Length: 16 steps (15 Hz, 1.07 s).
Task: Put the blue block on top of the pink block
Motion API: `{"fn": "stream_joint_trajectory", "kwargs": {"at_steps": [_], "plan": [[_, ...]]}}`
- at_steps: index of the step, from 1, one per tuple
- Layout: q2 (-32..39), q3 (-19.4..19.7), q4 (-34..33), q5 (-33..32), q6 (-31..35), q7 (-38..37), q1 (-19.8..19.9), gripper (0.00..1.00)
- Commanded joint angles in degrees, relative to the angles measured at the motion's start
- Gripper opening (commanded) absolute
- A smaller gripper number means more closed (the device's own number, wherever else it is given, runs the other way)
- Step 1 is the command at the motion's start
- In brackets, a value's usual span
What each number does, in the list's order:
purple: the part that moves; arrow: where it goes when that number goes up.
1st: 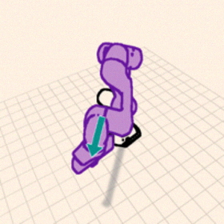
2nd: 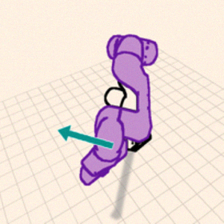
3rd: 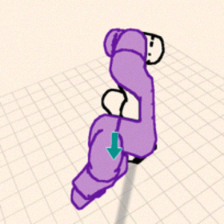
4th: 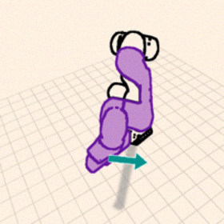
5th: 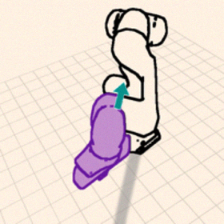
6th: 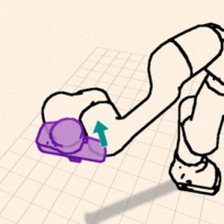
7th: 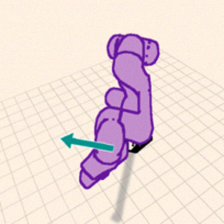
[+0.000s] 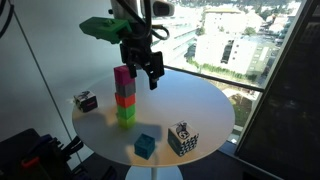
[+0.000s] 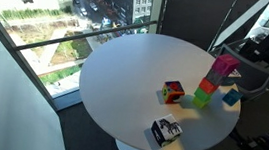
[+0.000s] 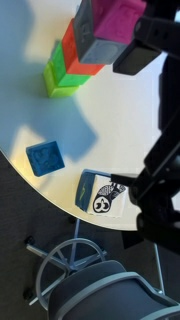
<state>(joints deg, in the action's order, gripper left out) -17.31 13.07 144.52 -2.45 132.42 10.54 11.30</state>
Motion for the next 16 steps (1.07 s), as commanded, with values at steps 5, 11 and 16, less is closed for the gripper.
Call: {"fn": "stream_joint_trajectory", "kwargs": {"at_steps": [5, 11, 16], "plan": [[1.32, 0.04, -0.07, -1.4, -0.07, -0.04, 0.53, 1.0], [1.34, 0.04, -0.07, -1.47, -0.07, -0.04, 0.55, 1.0], [4.9, 0.55, 0.94, -0.83, 1.21, 0.63, 0.55, 1.0]]}}
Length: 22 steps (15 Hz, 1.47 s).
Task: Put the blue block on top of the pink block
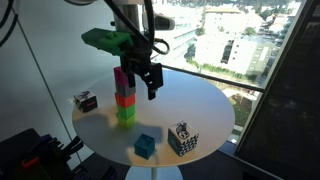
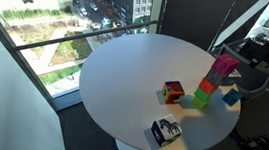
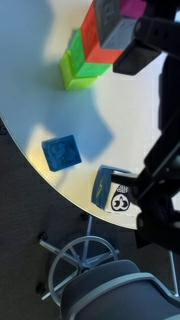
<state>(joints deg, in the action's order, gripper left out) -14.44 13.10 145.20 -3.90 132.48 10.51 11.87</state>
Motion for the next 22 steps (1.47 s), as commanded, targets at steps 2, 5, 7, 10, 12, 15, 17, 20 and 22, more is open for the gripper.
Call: {"fn": "stream_joint_trajectory", "kwargs": {"at_steps": [2, 5, 7, 10, 12, 15, 17, 20, 22], "plan": [[3.68, 0.79, 0.28, 1.26, 1.75, 1.17, -0.03, 1.0], [6.18, 1.21, 0.15, 1.68, 3.3, 1.84, 0.19, 1.0], [7.77, 1.64, 0.28, 1.86, 4.63, 2.78, 0.35, 1.0], [9.76, 2.24, 0.78, 2.06, 6.06, 5.93, 0.54, 1.0], [10.93, 2.72, 1.31, 3.06, 7.42, 10.55, 0.65, 1.0], [12.04, 3.15, 2.19, 6.22, 9.34, 19.34, 0.8, 1.0], [12.53, 3.2, 2.75, 6.44, 11.05, 22.98, 1.03, 1.0], [12.9, 3.16, 3.14, 6.32, 13.33, 25.97, 1.32, 1.0], [12.92, 3.09, 3.33, 6.5, 14.33, 26.99, 1.4, 1.0]]}}
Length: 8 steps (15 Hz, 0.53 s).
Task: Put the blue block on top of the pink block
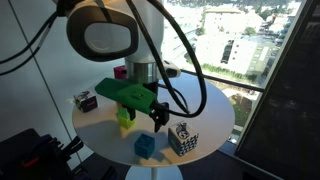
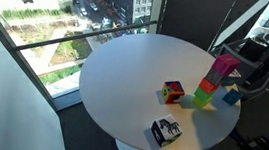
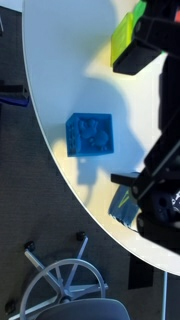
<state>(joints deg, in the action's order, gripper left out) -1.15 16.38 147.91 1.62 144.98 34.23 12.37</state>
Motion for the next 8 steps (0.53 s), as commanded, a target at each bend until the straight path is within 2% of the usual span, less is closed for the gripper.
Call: {"fn": "stream_joint_trajectory", "kwargs": {"at_steps": [1, 2, 8], "plan": [[-0.45, -0.2, 0.41, 0.95, 1.12, 3.14, 0.93, 1.0], [-0.08, -0.6, 0.12, -0.1, 0.4, 0.74, 0.66, 1.0], [0.4, -0.73, 0.24, -0.98, 1.3, -0.24, 0.61, 1.0]]}}
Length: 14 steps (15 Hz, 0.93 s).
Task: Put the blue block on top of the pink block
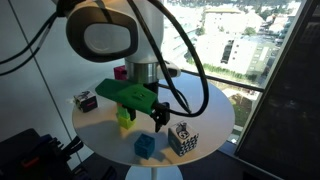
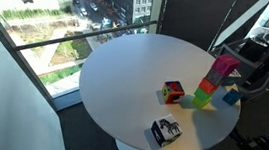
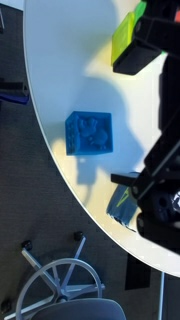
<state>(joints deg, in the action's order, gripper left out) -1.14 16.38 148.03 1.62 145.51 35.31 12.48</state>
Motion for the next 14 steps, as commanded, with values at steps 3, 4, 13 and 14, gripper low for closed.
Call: {"fn": "stream_joint_trajectory", "kwargs": {"at_steps": [3, 4, 13, 14], "plan": [[2.04, -1.35, 0.6, -1.1, 2.46, -1.73, 0.21, 1.0], [2.68, -1.61, 0.86, -1.04, 3.71, -1.75, 0.18, 1.0], [9.29, -3.21, 1.1, -2.78, 11.81, -3.11, 0.91, 1.0], [10.01, -3.37, 1.06, -2.86, 12.5, -3.14, 1.11, 1.0]]}}
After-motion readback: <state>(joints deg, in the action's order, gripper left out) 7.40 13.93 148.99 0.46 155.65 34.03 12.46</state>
